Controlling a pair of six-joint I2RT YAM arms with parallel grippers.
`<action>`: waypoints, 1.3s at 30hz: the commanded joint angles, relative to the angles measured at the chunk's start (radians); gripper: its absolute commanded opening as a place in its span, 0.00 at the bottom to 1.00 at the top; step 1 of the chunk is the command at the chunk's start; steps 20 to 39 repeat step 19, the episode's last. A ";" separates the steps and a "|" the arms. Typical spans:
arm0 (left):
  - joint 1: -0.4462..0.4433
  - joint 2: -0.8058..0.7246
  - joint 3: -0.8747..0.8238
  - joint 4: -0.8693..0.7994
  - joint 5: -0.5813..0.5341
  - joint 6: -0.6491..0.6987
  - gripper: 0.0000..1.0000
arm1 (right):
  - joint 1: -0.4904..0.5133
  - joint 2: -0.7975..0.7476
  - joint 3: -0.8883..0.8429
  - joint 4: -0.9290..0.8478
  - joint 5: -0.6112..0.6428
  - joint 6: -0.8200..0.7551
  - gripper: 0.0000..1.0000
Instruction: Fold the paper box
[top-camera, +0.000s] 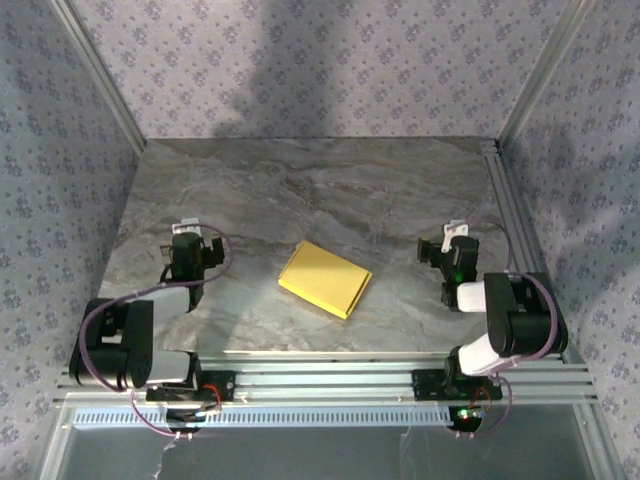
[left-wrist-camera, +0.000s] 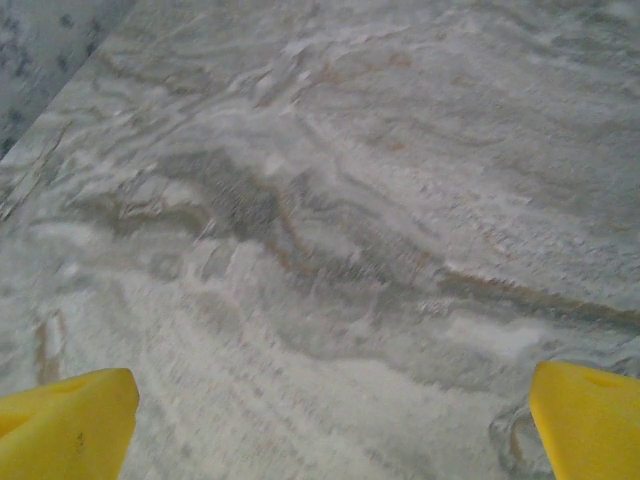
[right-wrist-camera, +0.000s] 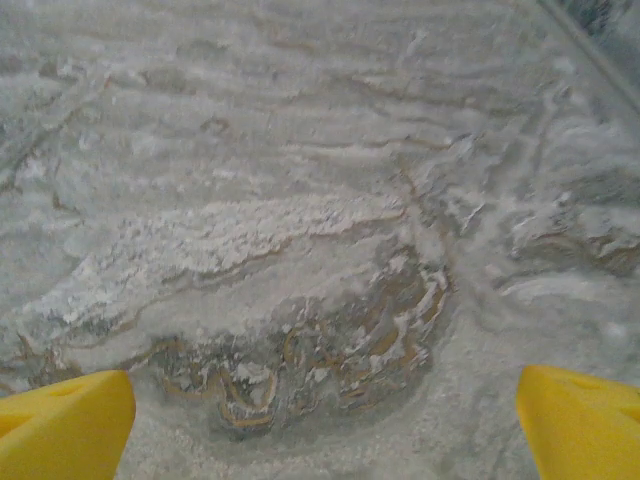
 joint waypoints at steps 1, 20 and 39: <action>0.030 0.085 -0.030 0.344 0.081 0.062 1.00 | 0.002 0.009 0.061 0.031 -0.049 -0.033 0.99; 0.094 0.182 0.024 0.319 0.095 -0.014 1.00 | -0.013 0.010 0.077 0.001 0.001 0.007 0.99; 0.094 0.182 0.024 0.319 0.095 -0.014 1.00 | -0.013 0.010 0.077 0.001 0.001 0.007 0.99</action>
